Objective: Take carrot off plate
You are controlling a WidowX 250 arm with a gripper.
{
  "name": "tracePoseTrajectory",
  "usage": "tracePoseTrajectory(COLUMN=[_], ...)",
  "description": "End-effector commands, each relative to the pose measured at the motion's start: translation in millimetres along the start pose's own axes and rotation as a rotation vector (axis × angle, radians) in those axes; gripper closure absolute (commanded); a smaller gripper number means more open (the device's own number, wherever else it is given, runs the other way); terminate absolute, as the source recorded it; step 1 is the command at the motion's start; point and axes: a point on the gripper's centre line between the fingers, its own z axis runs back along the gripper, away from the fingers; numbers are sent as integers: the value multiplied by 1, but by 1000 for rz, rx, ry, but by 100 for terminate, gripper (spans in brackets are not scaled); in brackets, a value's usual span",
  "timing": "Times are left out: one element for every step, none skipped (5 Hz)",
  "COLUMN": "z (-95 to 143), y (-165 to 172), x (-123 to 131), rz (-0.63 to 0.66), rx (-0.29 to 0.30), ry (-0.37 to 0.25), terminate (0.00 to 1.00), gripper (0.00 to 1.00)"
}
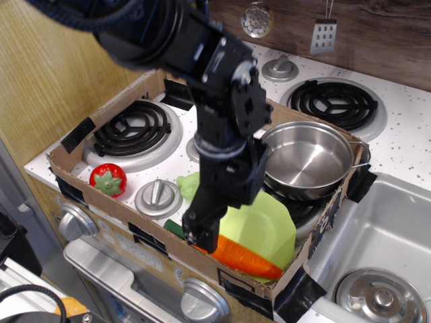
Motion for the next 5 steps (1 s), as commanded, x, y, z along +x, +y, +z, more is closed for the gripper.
tracePoseTrajectory(z=[11, 1, -5, -15, -24], y=[17, 14, 10, 5, -1], x=[-9, -9, -10, -7, -6], rz=[-31, -20, -14, 10, 54], rx=[-2, 5, 9, 54, 124], ry=[-11, -35, -46, -54, -49], terminate=[0, 0, 0, 0, 0], gripper=[0, 0, 0, 0, 0])
